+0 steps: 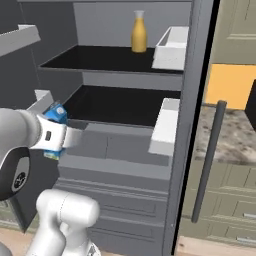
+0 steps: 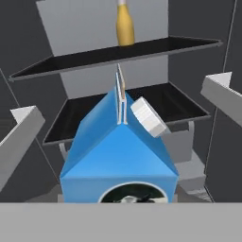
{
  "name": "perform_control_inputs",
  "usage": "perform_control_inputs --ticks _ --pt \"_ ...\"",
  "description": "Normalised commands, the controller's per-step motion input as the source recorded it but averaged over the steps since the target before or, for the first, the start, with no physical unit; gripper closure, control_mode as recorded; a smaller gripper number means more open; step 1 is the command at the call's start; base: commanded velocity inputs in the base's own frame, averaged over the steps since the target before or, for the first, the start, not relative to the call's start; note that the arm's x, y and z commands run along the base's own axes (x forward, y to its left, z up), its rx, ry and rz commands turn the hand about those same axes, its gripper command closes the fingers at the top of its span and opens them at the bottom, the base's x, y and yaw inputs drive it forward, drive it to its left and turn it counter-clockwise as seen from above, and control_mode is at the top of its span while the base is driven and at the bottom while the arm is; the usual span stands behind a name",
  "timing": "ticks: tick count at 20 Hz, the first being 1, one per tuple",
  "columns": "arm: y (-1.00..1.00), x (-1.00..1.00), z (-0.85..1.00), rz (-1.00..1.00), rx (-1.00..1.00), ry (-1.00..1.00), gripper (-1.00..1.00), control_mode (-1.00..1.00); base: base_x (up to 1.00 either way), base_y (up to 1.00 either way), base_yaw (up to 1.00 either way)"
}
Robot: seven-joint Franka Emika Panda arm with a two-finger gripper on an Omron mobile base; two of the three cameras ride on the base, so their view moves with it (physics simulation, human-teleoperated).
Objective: Take out the milk from the fridge and place it on the tray on the counter. Then take the sugar cube near the tray and place it in the tray.
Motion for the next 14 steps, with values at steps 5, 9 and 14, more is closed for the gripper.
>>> perform_control_inputs --ticks 5,9,14 --pt "0.00 0.00 0.00 0.00 0.00 0.00 1.00 1.00 -1.00 -0.09 -0.11" --pt "0.00 0.00 0.00 0.00 0.00 0.00 1.00 1.00 -1.00 -0.54 -0.15" --pt "0.00 0.00 0.00 0.00 0.00 0.00 1.00 1.00 -0.73 -0.60 -0.54"
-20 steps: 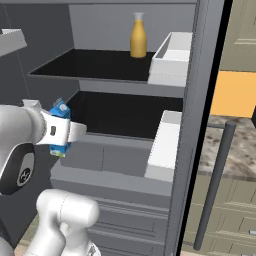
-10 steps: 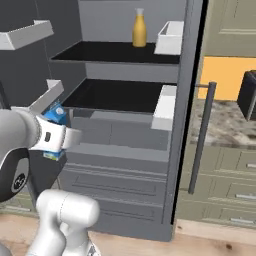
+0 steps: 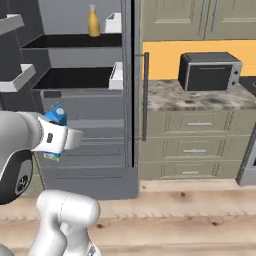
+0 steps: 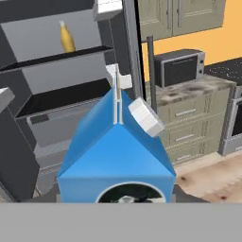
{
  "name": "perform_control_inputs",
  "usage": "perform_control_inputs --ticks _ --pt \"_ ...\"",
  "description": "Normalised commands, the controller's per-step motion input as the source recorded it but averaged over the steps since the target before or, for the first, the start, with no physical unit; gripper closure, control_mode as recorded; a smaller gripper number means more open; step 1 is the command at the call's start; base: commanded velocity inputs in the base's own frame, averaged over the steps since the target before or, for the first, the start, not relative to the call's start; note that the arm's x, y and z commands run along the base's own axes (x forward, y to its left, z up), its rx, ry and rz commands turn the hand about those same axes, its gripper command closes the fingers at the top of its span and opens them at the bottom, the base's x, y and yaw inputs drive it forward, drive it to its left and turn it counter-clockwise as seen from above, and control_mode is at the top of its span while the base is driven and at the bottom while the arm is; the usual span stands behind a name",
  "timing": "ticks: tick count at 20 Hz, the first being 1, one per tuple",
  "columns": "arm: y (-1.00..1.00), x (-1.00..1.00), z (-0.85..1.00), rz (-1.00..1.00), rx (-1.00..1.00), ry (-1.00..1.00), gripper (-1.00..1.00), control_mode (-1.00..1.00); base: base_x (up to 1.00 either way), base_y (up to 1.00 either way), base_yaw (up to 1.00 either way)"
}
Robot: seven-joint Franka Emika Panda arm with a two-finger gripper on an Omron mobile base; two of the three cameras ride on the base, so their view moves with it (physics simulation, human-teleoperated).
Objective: Take out the milk from the fridge and place it on the tray on the counter. Then take the sugar cube near the tray and place it in the tray.
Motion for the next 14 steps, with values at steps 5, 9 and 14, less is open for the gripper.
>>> perform_control_inputs --ticks 5,9,14 --pt "0.00 0.00 0.00 0.00 0.00 0.00 1.00 1.00 -0.07 -0.29 -0.80" --pt "0.00 0.00 0.00 0.00 0.00 0.00 1.00 1.00 -0.03 -0.26 -0.71" --pt "0.00 0.00 0.00 0.00 0.00 0.00 1.00 1.00 0.24 -0.11 -0.60"
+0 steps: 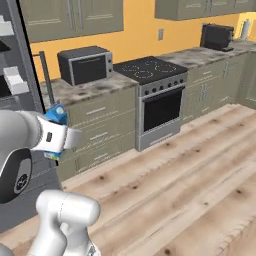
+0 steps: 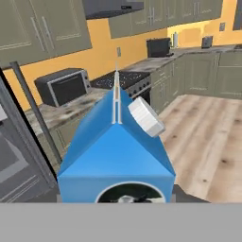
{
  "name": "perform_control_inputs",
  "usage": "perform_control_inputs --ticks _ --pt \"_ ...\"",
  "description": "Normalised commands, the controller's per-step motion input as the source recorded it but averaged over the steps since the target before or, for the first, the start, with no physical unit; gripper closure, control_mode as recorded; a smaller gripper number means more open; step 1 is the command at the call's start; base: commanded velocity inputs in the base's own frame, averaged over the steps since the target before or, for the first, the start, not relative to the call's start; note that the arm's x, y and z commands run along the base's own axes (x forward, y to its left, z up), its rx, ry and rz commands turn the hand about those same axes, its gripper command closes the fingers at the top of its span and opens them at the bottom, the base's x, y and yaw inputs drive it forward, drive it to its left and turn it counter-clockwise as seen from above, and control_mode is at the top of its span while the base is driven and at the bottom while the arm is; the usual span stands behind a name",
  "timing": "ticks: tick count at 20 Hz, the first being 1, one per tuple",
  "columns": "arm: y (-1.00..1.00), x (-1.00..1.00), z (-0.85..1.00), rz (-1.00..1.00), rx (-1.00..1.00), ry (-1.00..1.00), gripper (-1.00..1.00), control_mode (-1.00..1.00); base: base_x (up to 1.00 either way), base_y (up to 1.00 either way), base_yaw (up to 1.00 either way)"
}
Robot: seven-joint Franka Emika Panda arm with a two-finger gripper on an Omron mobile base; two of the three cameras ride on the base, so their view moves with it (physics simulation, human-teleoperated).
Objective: Take out the milk from the fridge and place it on the tray on the counter. Then take the sugar cube near the tray and place it in the tray.
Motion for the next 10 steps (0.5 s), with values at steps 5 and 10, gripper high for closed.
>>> perform_control_inputs --ticks 5,10 --pt "0.00 0.00 0.00 0.00 0.00 0.00 1.00 1.00 0.76 0.00 -0.43" --pt "0.00 0.00 0.00 0.00 0.00 0.00 1.00 1.00 0.95 0.00 -0.41"
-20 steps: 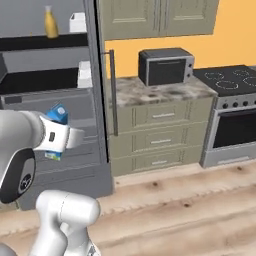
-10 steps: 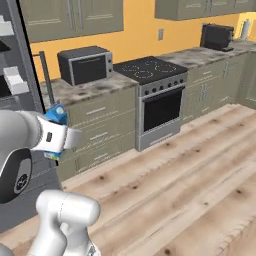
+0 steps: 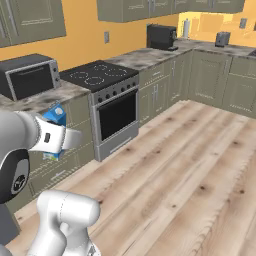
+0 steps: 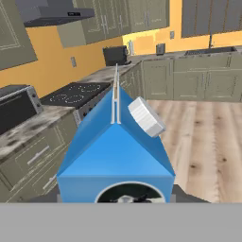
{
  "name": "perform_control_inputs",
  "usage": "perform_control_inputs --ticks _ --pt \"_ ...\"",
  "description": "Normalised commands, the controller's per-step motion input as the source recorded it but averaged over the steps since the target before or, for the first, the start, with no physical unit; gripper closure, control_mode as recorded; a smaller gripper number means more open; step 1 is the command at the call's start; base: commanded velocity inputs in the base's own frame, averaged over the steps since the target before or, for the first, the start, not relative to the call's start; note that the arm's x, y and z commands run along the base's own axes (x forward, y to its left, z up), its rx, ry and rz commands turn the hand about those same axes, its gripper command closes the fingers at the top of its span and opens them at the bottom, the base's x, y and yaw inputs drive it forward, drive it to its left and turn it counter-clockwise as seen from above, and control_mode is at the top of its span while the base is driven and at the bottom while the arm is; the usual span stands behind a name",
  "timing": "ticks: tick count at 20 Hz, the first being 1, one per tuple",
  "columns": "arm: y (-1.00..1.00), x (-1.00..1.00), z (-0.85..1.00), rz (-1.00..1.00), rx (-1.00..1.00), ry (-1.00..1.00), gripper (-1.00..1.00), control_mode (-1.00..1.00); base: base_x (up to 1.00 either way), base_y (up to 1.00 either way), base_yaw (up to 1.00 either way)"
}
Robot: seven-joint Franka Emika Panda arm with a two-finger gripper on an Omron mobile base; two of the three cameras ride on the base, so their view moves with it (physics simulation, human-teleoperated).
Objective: Take out the milk from the fridge and place it on the tray on the counter. Then take the sugar cube near the tray and place it in the tray.
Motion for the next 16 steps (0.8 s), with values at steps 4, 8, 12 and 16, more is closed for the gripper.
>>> perform_control_inputs --ticks 4,8,12,16 --pt "0.00 0.00 0.00 0.00 0.00 0.00 1.00 1.00 0.80 0.00 -0.43" --pt "0.00 0.00 0.00 0.00 0.00 0.00 1.00 1.00 0.74 -0.10 -0.42" --pt "0.00 0.00 0.00 0.00 0.00 0.00 1.00 1.00 0.96 -0.01 -0.45" --pt "0.00 0.00 0.00 0.00 0.00 0.00 1.00 1.00 1.00 -0.06 -0.25"
